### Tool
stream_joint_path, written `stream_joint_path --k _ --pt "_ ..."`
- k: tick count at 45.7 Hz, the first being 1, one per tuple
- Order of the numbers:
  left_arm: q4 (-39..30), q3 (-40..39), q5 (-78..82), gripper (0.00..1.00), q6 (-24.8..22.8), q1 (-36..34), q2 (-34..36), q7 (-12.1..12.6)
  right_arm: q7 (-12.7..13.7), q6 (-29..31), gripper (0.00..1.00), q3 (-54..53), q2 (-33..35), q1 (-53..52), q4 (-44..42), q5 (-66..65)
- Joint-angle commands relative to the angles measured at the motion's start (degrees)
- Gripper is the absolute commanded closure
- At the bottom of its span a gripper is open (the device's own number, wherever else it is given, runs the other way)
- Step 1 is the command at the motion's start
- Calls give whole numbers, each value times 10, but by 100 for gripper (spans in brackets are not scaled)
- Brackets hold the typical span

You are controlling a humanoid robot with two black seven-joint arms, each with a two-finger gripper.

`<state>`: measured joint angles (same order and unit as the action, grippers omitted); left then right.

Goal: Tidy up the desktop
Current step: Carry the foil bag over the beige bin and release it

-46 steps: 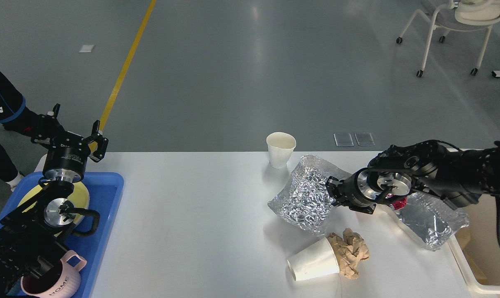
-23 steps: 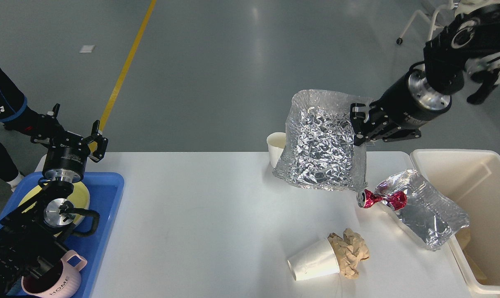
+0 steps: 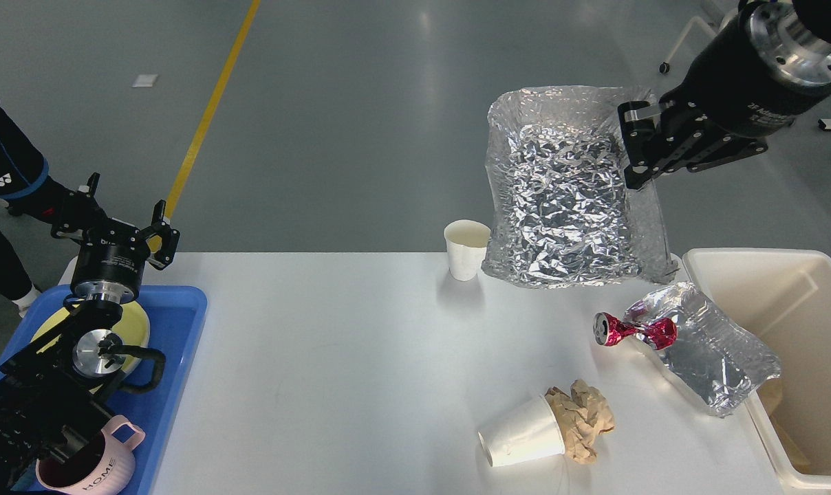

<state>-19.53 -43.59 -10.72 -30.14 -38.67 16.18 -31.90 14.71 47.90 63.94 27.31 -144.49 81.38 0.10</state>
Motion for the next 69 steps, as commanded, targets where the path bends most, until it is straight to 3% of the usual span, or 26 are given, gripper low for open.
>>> stream_joint_path --k 1,7,13,18,29,38,42,50,51,52,53,54,55,69 --pt "0 0 0 3 0 0 0 0 -1 -25 100 77 42 30 -26 -8" --pt "0 0 0 3 0 0 0 0 -1 -94 100 110 133 123 -79 -29" --pt "0 0 0 3 0 0 0 0 -1 -233 100 94 232 285 -140 -59" --pt "0 0 0 3 0 0 0 0 -2 -336 100 31 256 436 -223 -56" --pt "0 0 0 3 0 0 0 0 -1 -440 100 -226 226 773 -475 -53" --pt "0 0 0 3 0 0 0 0 -10 -460 100 -381 100 974 -749 -52" --pt "0 0 0 3 0 0 0 0 -13 -463 100 -419 56 1023 -794 -52" --pt "0 0 0 3 0 0 0 0 -14 -469 100 -419 39 1043 -794 -53" --pt "0 0 0 3 0 0 0 0 -14 -466 78 -419 36 1044 -794 -54" --pt "0 0 0 3 0 0 0 0 -14 -465 17 -418 34 1046 -794 -54" --pt "0 0 0 3 0 0 0 0 -11 -462 0 -418 32 1048 -793 -54" --pt "-1 0 0 3 0 0 0 0 -13 -463 7 -418 29 1049 -794 -54" --pt "0 0 0 3 0 0 0 0 -13 -463 0 -418 28 1051 -794 -54" --pt "0 0 0 3 0 0 0 0 -12 -459 0 -418 25 1051 -793 -54"
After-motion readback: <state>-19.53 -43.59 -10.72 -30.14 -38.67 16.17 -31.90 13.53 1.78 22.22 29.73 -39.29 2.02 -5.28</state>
